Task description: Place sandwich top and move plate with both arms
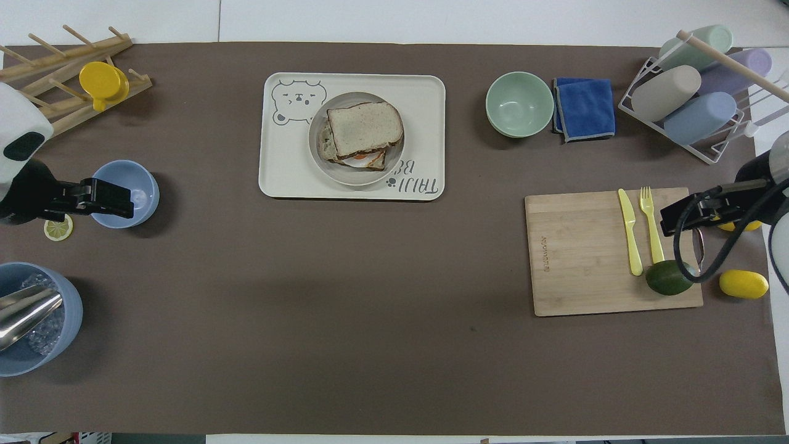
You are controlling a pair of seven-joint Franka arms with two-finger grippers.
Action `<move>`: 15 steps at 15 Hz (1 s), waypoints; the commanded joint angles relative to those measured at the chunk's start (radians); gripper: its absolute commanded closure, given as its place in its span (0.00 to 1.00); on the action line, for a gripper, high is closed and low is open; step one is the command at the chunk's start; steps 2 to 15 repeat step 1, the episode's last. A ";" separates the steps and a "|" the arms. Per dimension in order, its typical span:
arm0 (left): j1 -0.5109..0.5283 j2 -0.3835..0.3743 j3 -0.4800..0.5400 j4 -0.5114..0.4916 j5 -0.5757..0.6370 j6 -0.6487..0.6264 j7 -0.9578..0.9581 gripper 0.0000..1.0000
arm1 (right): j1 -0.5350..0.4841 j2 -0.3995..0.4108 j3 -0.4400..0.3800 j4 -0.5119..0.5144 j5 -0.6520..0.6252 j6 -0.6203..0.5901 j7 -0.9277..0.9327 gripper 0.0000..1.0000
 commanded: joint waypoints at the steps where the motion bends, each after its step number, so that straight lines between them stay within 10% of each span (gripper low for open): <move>1: 0.015 0.008 -0.012 0.023 0.019 -0.023 0.000 0.00 | -0.007 -0.019 0.005 -0.020 -0.011 -0.004 -0.023 0.00; 15: 0.015 0.008 -0.012 0.023 0.019 -0.023 0.000 0.00 | -0.007 -0.019 0.005 -0.020 -0.011 -0.004 -0.023 0.00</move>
